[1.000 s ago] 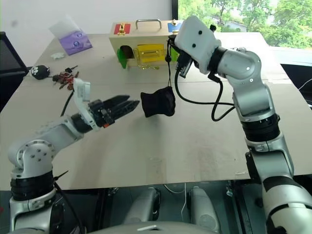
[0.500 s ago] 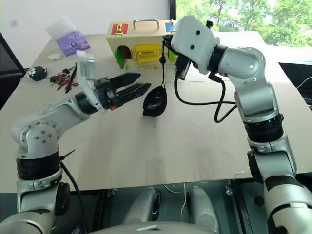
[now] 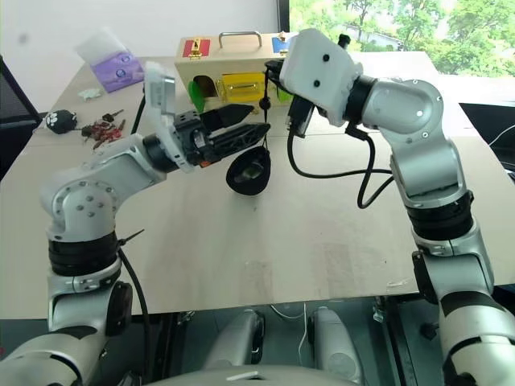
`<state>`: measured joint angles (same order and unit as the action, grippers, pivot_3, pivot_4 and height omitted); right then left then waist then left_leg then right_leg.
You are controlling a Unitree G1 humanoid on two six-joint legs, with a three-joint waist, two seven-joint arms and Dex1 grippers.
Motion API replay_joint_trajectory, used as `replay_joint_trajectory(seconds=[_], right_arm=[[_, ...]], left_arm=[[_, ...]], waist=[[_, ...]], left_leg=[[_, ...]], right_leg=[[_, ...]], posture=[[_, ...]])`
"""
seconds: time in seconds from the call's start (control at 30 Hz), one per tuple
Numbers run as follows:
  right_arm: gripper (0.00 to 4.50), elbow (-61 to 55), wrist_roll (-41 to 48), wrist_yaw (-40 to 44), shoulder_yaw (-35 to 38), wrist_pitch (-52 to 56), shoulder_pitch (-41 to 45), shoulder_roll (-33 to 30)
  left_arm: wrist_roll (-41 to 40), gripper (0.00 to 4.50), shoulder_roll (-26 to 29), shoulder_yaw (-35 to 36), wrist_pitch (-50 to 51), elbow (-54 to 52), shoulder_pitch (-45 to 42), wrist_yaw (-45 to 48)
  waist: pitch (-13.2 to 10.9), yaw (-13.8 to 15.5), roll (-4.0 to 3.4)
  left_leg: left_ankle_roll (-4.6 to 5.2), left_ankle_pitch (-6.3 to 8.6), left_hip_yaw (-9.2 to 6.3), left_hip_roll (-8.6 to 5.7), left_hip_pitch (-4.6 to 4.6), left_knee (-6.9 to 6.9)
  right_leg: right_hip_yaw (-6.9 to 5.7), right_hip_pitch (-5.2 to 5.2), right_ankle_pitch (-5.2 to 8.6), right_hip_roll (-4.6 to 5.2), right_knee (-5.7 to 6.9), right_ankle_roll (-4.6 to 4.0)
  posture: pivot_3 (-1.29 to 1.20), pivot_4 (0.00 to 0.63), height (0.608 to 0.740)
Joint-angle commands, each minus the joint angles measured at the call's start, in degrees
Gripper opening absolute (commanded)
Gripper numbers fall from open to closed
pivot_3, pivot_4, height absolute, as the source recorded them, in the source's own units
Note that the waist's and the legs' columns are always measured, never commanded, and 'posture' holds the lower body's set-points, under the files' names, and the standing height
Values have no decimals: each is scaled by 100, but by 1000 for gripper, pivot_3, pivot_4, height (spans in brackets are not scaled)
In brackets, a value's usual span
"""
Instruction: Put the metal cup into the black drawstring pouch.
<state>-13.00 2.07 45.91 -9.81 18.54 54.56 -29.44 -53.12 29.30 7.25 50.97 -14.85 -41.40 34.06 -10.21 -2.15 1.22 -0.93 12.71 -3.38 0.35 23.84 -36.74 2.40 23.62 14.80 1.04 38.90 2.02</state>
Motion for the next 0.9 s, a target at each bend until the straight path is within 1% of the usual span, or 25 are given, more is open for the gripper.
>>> replay_joint_trajectory(seconds=[0.03,0.2,0.27,0.3,0.37,0.4,0.47,0.53,0.67,0.77,0.83,0.9], right_arm=[[0,-314,0,0,64,-44,-22,-88],[0,-458,94,53,33,-1,-83,-109],[0,-506,128,73,18,12,-99,-102],[0,-526,152,83,13,28,-103,-97],[0,-558,192,114,6,52,-107,-91],[0,-569,206,127,2,62,-107,-90],[0,-584,236,146,0,98,-106,-87],[0,-607,282,138,16,162,-120,-71],[0,-565,341,-73,167,383,-119,-24],[0,-228,446,-548,599,803,31,105],[0,221,341,-901,868,872,100,61],[0,928,210,-1313,1180,806,117,-47]], left_arm=[[115,4151,-27,7,-209,76,-210,119],[333,4151,-124,-143,-352,232,-346,231],[382,3627,-186,-197,-393,230,-360,289],[389,3556,-232,-202,-393,229,-373,286],[389,2582,-300,-205,-396,234,-387,285],[398,2228,-313,-208,-400,235,-387,298],[420,1294,-327,-211,-413,250,-388,321],[441,219,-339,-215,-420,264,-386,345],[564,171,-296,-277,-464,290,-225,472],[939,171,-84,-383,-644,460,252,658],[1230,171,77,-427,-817,575,566,736],[1494,171,179,-422,-955,745,797,681]], waist=[[0,0,0],[0,-1,0],[0,-2,0],[0,-1,0],[0,1,0],[0,1,0],[0,-3,0],[0,-7,0],[0,-4,0],[0,-21,0],[0,-21,0],[0,0,0]], left_leg=[[0,0,0,0,0,0],[-1,-1,-1,1,0,0],[-2,-1,0,0,0,0],[-1,-1,0,0,0,0],[-2,-1,-1,1,1,-1],[-2,-1,-1,1,1,-1],[-2,-1,-2,1,1,-1],[-2,-1,-2,1,0,-1],[-2,-1,-2,1,0,-1],[-2,-1,-2,1,-2,-1],[-3,-2,-3,1,-6,0],[-2,-2,2,0,-5,-1]], right_leg=[[0,0,0,0,0,0],[2,0,0,0,-1,0],[1,0,0,0,-1,0],[2,0,0,0,0,0],[2,0,0,1,0,0],[2,0,0,1,-1,0],[2,0,0,1,-1,0],[2,0,0,0,0,0],[2,0,0,0,0,0],[7,0,0,0,1,0],[11,0,0,0,4,0],[9,0,0,-1,4,0]], posture=[[0,150,740],[0,150,740],[0,150,740],[0,150,740],[0,150,740],[0,150,740],[0,150,740],[0,150,740],[0,150,740],[0,150,740],[0,150,740],[0,150,740]])
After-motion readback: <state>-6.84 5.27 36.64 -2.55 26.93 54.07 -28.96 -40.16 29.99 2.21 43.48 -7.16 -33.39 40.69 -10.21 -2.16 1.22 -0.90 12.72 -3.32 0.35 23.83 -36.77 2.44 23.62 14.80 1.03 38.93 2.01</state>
